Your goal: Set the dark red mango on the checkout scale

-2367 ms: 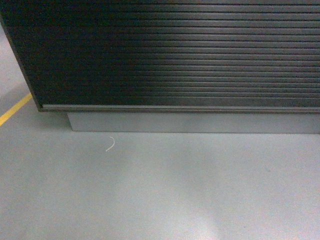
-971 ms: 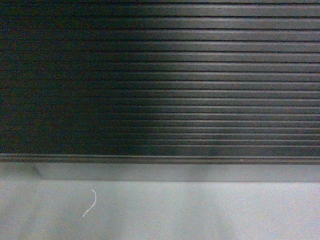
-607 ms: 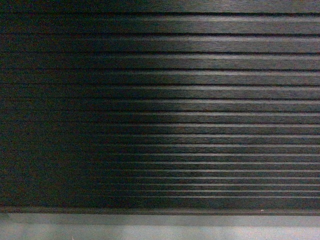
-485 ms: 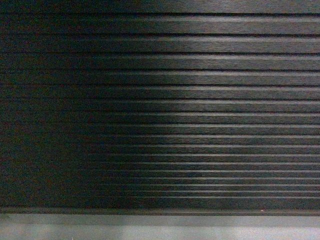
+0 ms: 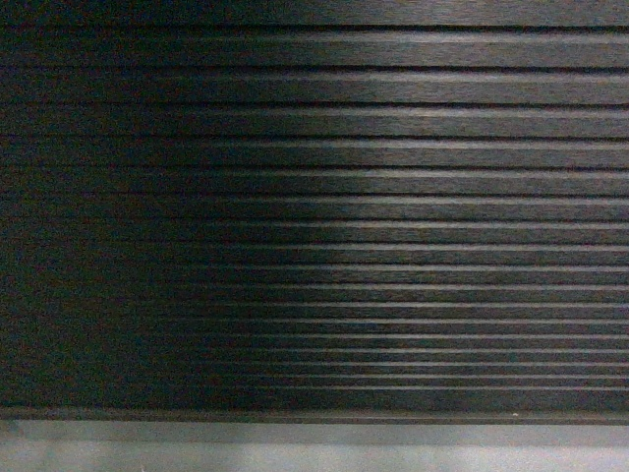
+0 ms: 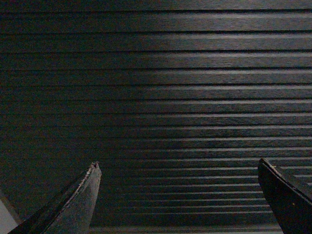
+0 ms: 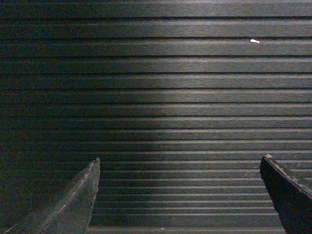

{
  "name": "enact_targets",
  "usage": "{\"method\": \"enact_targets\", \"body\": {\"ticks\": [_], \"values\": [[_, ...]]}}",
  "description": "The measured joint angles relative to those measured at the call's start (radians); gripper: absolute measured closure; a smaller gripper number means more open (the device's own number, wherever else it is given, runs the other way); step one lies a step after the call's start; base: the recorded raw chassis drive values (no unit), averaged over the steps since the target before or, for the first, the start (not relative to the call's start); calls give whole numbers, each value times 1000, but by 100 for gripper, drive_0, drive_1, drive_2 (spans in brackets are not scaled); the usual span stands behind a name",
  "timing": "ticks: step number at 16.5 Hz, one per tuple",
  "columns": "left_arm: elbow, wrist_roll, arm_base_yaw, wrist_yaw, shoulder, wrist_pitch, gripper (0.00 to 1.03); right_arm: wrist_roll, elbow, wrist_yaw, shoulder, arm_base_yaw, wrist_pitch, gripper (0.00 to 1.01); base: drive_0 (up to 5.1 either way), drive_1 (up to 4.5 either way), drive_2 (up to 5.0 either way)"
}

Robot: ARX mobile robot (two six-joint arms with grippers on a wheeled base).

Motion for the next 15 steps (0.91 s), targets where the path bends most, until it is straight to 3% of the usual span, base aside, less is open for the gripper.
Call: {"method": "enact_targets", "body": {"ticks": [15], "values": [[0, 0, 0, 0, 0, 0, 5, 1, 0, 1, 0, 0, 0, 3, 0, 0, 0]]}}
